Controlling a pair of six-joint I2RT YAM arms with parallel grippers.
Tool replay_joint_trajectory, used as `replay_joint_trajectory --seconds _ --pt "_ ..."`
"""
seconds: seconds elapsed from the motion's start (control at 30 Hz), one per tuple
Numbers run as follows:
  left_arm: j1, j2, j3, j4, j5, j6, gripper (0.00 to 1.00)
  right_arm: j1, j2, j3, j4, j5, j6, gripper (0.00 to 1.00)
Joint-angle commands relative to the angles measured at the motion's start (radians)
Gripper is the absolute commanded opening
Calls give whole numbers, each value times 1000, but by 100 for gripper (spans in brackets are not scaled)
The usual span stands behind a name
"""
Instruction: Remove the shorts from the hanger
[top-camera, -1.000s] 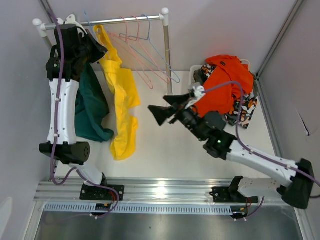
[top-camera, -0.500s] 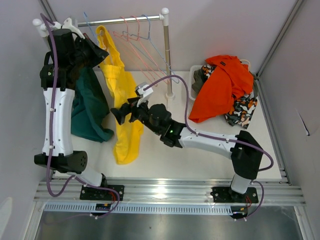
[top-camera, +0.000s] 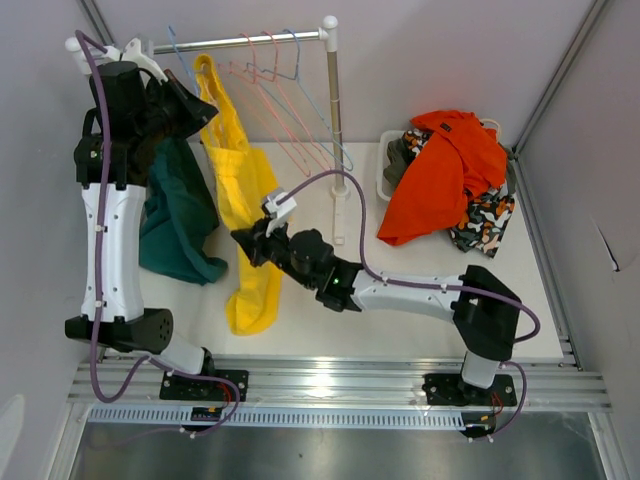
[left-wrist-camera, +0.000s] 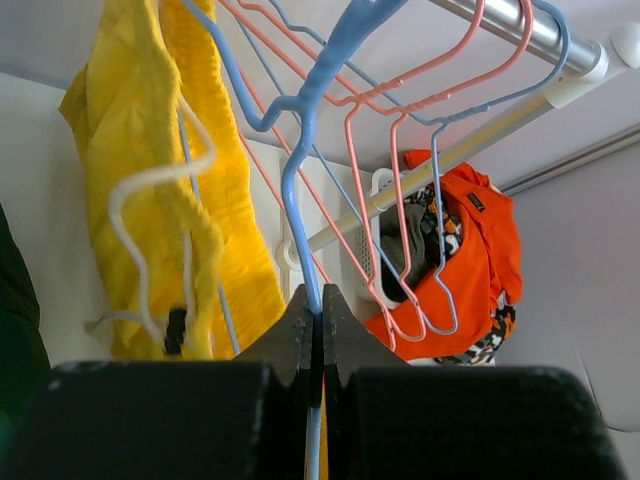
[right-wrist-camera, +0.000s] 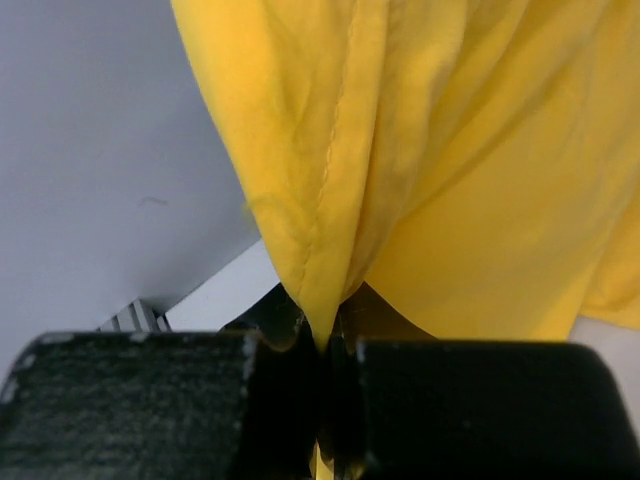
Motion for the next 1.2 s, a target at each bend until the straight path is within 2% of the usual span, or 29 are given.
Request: replay_joint_trajectory --seconds 0.0,0.17,0.27,0.37,0.5,0.67,0.83,0.97,1.03,1.1,1.17 --pt "21 -2 95 91 -9 19 0 73 -83 -138 2 72 18 0" --pt "39 44 159 72 -42 39 0 196 -148 -279 -11 192 53 0" --pt "70 50 167 68 -28 28 0 213 -147 -305 -8 204 85 0" --pt "72 23 105 74 0 18 0 204 -116 -270 4 235 61 0" --pt "70 -55 4 78 49 8 0 124 -58 -154 21 234 16 0" --pt "72 -165 -142 69 135 -11 0 -23 54 137 -65 152 -1 0" --pt "70 -270 -229 66 144 -12 0 -128 117 307 -165 88 21 0" --pt "73 -258 -189 48 75 22 0 -103 4 200 -183 65 56 0" --pt "73 -234 -180 51 58 30 0 -51 -72 50 -160 89 61 0" --pt "72 -215 -167 67 44 31 0 -2 -195 -111 -139 185 61 0" --pt "73 -194 -158 78 32 35 0 67 -275 -193 -158 259 48 0"
